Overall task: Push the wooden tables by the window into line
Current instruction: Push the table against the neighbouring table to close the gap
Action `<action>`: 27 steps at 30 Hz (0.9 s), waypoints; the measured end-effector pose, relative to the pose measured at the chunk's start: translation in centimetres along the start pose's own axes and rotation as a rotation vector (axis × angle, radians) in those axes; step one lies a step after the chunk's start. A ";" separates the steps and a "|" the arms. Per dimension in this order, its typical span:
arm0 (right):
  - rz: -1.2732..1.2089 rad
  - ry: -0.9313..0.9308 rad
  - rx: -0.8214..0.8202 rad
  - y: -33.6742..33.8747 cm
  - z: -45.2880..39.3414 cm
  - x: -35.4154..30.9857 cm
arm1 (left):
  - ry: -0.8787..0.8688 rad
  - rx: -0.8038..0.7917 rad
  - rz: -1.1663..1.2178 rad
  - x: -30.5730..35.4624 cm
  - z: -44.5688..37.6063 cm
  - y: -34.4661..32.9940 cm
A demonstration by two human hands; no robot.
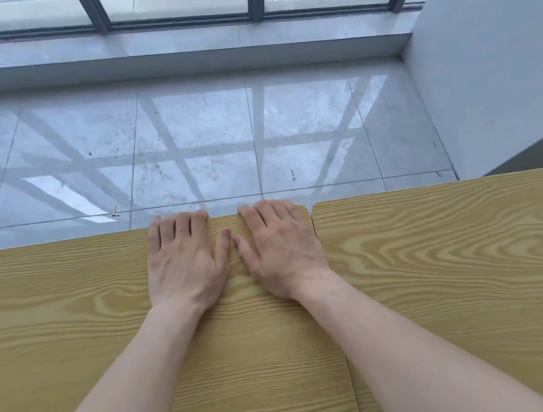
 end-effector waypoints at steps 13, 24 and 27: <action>0.048 -0.011 0.000 0.1 0.3 0.0 | -0.038 0.015 0.025 0.0 0.0 -0.4; 0.071 -0.134 -0.224 3.0 2.2 -2.8 | -0.120 -0.170 0.145 -1.0 3.6 3.1; 0.056 -0.171 -0.305 4.9 5.0 -4.1 | -0.110 -0.206 0.135 -1.4 5.9 5.6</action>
Point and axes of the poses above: each hand's wrist, its own z-axis away from the middle knuckle, its own y-axis out of the back of the hand, x = y × z, the point moved 2 cm from there along -z, towards the middle knuckle, and after that the axes turned 5 degrees about -z, right-handed, at the moved point
